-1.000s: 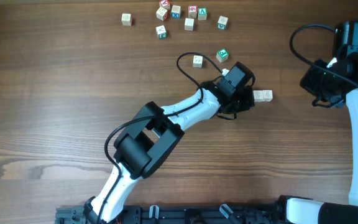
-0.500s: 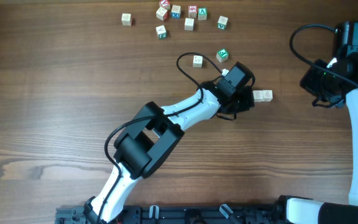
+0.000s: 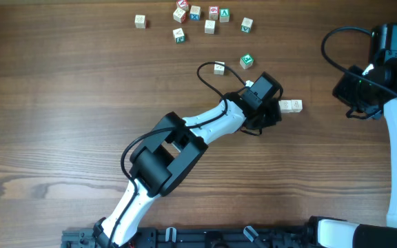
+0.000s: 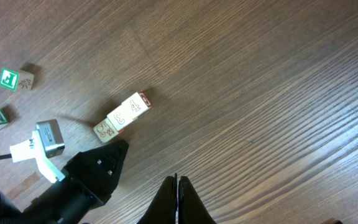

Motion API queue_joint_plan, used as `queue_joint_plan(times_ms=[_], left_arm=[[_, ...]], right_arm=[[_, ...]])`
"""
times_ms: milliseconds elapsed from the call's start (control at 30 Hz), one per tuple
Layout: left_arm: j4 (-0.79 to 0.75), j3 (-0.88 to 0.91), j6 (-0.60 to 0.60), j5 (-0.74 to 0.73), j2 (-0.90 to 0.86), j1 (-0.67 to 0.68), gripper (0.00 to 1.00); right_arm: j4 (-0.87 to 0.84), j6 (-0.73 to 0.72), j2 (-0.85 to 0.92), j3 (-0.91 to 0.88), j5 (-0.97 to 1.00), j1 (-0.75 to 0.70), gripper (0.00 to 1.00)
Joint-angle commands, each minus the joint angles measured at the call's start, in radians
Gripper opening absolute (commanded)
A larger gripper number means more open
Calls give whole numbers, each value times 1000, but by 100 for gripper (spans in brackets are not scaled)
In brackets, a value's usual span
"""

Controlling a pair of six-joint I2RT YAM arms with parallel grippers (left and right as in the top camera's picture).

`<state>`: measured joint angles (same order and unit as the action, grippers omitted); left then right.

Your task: Form a horizontal line

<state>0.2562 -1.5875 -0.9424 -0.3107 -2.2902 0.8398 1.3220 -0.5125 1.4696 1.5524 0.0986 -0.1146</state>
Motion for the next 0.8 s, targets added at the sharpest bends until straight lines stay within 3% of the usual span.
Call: queue_joint_plan(times_ms=[0, 767], left_arm=[[-6, 2, -12, 13, -17, 2, 4], [-29, 2, -12, 32, -17, -7, 4]], right_arm=[[-1, -12, -1, -7, 21, -1, 5], [-1, -12, -1, -7, 21, -1, 4]])
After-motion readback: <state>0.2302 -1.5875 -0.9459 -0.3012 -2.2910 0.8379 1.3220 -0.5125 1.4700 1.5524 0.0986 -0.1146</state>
